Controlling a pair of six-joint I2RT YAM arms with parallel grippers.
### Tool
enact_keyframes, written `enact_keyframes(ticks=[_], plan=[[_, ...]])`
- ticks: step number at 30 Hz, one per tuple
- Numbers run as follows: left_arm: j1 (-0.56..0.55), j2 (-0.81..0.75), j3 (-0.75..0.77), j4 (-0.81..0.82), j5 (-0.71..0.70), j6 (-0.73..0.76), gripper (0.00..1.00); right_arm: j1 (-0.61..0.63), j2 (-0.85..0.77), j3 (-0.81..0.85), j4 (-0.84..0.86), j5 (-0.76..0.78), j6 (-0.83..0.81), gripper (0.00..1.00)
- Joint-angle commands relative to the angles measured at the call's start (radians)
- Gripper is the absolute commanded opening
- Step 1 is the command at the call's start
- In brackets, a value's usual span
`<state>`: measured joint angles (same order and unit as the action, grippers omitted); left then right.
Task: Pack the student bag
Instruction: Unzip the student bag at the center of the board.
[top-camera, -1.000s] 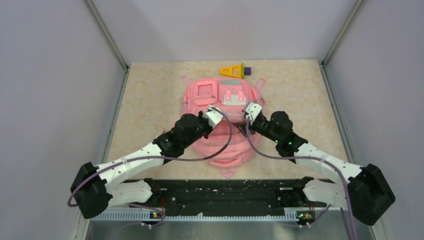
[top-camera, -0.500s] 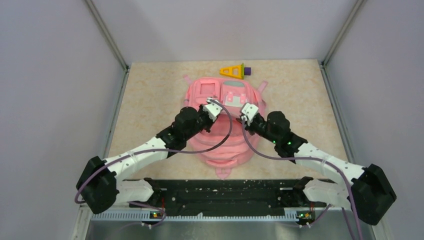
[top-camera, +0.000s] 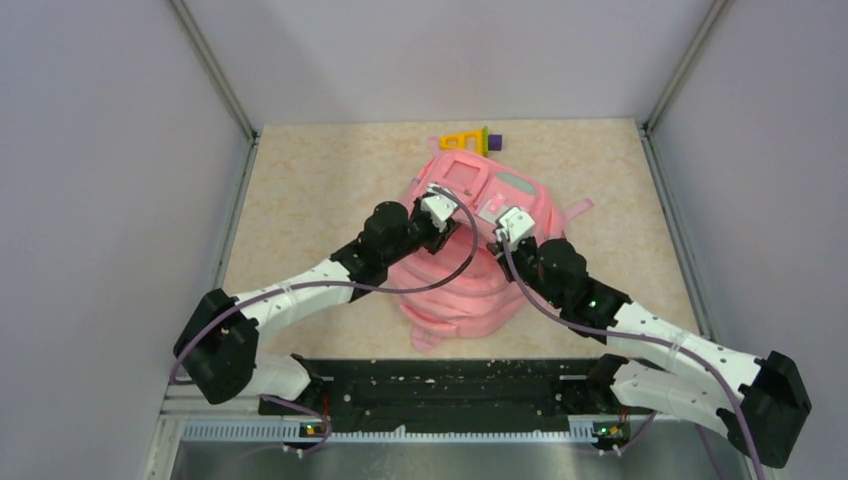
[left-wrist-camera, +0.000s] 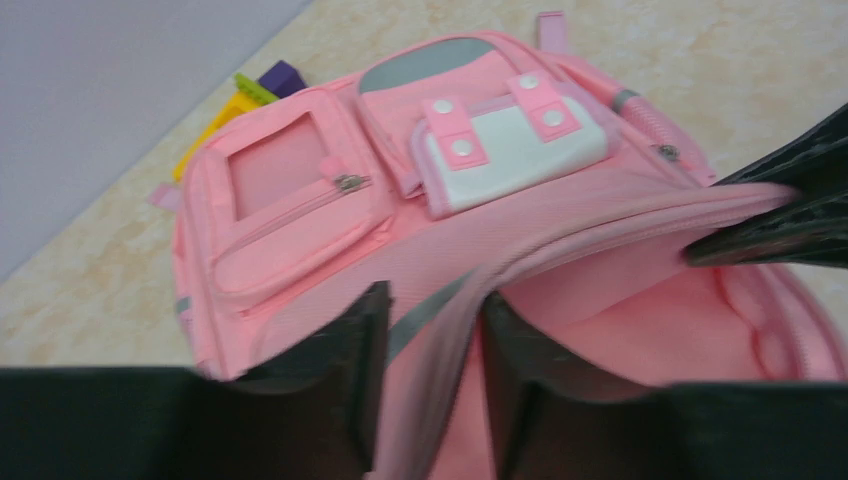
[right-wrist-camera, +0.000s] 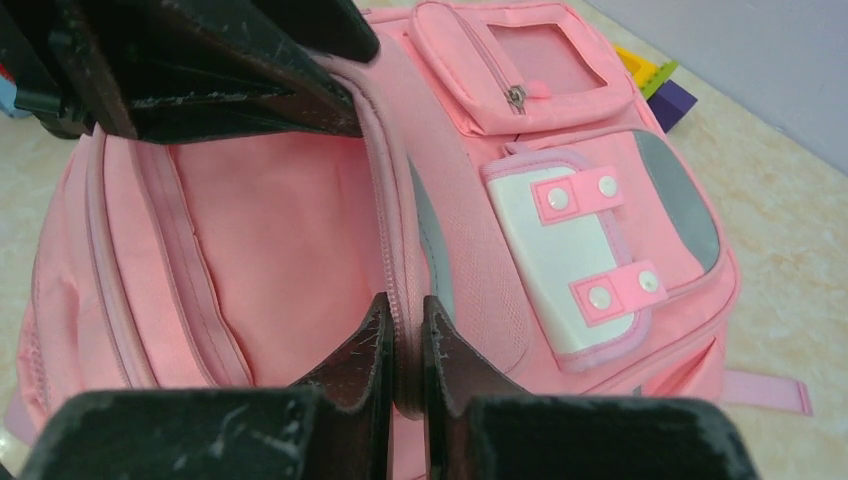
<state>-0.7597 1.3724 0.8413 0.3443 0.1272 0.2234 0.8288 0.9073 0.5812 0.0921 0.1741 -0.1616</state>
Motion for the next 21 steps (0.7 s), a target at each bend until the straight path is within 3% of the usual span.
enact_keyframes(ticks=[1,3,8,16,21], plan=[[0.035,-0.086,-0.031,0.016,-0.178,-0.087,0.54,0.026,-0.025,-0.004,0.118,0.110,0.108,0.00],[0.036,-0.155,-0.069,-0.031,-0.201,-0.141,0.69,0.026,-0.025,-0.014,0.162,0.146,0.118,0.00],[0.040,-0.345,-0.140,-0.268,-0.367,-0.343,0.83,0.026,-0.037,-0.022,0.226,0.191,0.135,0.00],[0.199,-0.473,-0.192,-0.708,-0.522,-0.675,0.84,0.026,-0.030,-0.017,0.221,0.212,0.145,0.00],[0.257,-0.526,-0.261,-0.774,-0.626,-0.795,0.84,0.026,-0.026,-0.027,0.231,0.200,0.154,0.00]])
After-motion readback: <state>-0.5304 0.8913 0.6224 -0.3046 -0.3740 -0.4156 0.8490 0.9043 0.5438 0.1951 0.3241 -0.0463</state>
